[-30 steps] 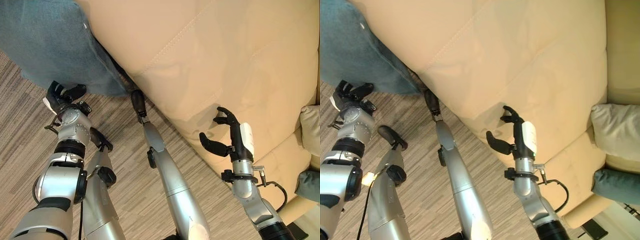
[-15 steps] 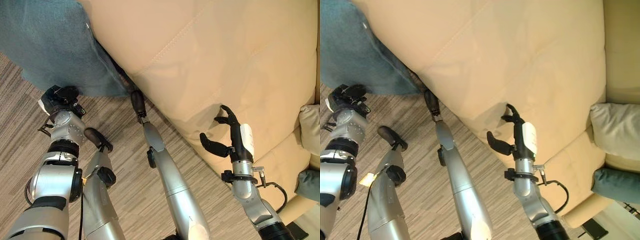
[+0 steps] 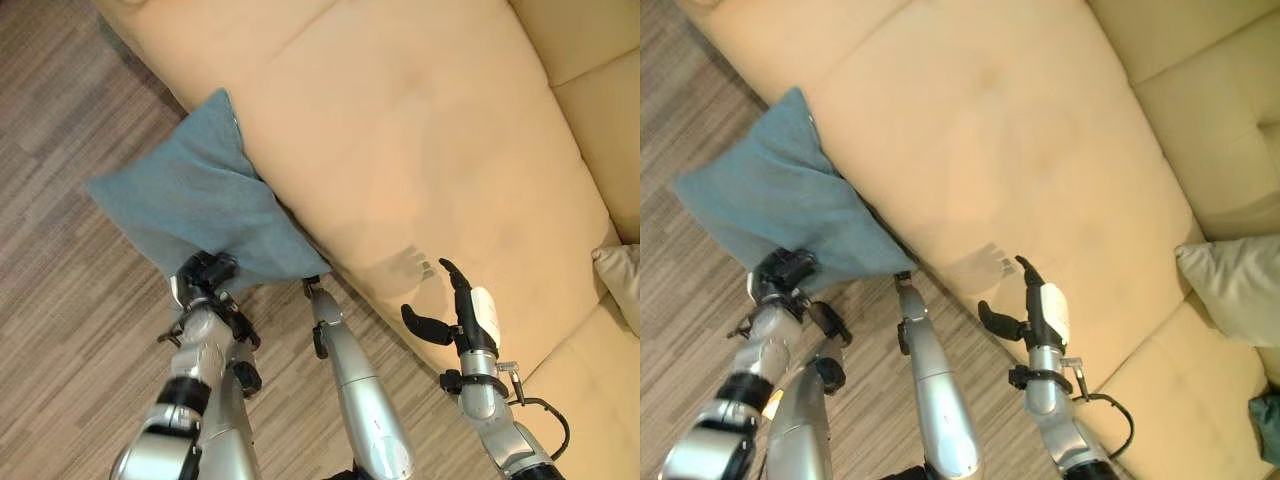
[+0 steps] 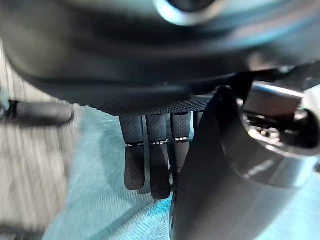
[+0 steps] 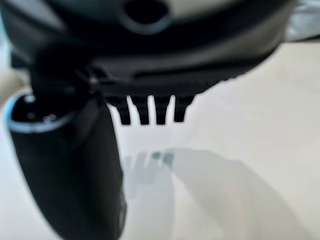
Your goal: Pick up all the scattered cushions and arrange them neatly on the sofa.
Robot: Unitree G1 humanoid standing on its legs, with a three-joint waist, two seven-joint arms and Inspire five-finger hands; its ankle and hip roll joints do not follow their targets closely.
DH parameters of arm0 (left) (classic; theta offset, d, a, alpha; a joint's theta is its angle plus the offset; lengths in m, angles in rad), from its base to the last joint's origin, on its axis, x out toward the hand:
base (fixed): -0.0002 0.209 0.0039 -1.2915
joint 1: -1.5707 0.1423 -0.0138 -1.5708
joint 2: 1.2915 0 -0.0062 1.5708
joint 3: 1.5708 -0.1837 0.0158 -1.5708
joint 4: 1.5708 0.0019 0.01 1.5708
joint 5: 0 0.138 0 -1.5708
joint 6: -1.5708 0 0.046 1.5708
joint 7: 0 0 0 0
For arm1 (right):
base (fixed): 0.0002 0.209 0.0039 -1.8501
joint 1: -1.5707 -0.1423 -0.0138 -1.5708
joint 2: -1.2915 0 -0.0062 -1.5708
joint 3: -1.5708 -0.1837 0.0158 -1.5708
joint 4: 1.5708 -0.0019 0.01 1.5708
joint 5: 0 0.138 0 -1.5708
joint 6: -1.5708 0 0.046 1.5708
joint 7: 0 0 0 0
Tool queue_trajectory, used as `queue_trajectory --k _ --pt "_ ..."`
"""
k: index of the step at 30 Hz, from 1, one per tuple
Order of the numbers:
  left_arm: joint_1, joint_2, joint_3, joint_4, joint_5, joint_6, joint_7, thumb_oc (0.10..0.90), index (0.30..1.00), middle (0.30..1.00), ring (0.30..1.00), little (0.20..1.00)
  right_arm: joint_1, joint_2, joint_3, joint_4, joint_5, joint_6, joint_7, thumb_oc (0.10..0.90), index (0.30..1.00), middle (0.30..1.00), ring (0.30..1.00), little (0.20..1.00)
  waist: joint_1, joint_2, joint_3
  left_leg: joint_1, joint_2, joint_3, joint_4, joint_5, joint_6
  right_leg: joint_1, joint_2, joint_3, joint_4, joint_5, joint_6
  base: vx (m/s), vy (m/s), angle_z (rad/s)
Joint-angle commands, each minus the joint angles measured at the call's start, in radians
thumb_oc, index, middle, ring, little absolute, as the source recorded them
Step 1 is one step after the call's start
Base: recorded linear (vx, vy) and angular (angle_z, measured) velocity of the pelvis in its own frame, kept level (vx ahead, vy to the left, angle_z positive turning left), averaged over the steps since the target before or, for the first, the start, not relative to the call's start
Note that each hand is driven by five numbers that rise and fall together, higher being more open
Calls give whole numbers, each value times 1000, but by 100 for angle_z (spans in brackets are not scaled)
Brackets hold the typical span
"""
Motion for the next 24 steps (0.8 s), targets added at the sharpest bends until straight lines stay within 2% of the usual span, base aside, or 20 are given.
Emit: queue_trajectory --k 1,3,9,11,12,13,14,15,17,22,24 --pt "-34 -2 -22 -289 49 -194 -196 400 300 300 300 300 108 -37 -67 -11 42 -14 40 800 900 900 900 900 -10 80 -185 147 16 -75 -94 -49 -36 222 14 -42 26 -151 70 164 58 -4" --pt "-1 3 -27 -317 51 -195 -216 400 300 300 300 300 120 -34 -80 -10 53 -16 62 800 900 900 900 900 -11 87 -198 190 12 -76 -116 -43 -36 265 14 -42 10 -152 71 107 51 -12" --pt "110 48 -24 -410 103 -190 -285 400 300 300 300 300 175 -43 -133 -38 46 -53 160 800 900 900 900 900 -22 146 -342 401 8 -46 -233 -21 -34 446 25 -18 -79 -154 84 184 67 -5" --pt "117 59 -24 -418 129 -187 -281 400 300 300 300 300 185 -51 -135 -38 53 -57 185 800 900 900 900 900 -27 150 -370 446 9 -33 -254 -20 -33 475 30 -11 -86 -157 85 51 3 -14" --pt "112 66 -25 -421 143 -183 -279 400 300 300 300 300 184 -55 -126 -25 63 -55 200 800 900 900 900 900 -29 144 -387 451 9 -16 -259 4 -30 480 30 -10 -96 -137 79 -30 -34 -8" --pt "112 66 -25 -421 143 -183 -279 400 300 300 300 300 184 -55 -126 -25 63 -55 200 800 900 900 900 900 -28 143 -387 452 8 -15 -260 5 -30 481 30 -9 -97 -137 79 -1 -47 -10" --pt "101 76 -31 -413 147 -177 -280 400 300 300 300 300 181 -57 -114 -5 80 -43 231 800 900 900 900 900 -30 147 -418 477 10 -9 -276 7 -31 503 34 -8 -109 -138 81 55 -8 -8" --pt "101 76 -31 -412 147 -177 -280 400 300 300 300 300 181 -57 -114 -5 80 -43 231 800 900 900 900 900 -30 146 -418 479 9 -9 -277 7 -31 504 34 -8 -110 -138 81 81 -3 -10" --pt "93 104 -35 -423 176 -165 -286 400 300 300 300 300 183 -51 -106 21 102 -35 253 800 900 900 900 900 -32 150 -455 520 9 1 -300 9 -32 536 39 -3 -125 -140 86 86 -13 -10" --pt "110 114 -45 -463 193 -154 -296 400 300 300 300 300 161 -6 -126 67 164 -28 235 800 900 900 900 900 -34 158 -491 566 8 7 -323 5 -30 578 44 4 -138 -147 90 62 -4 -16" --pt "134 106 -58 -484 190 -147 -298 400 300 300 300 300 125 47 -159 99 264 -37 195 800 900 900 900 900 -34 168 -512 588 7 7 -329 1 -27 599 47 10 -142 -154 90 53 3 -5"
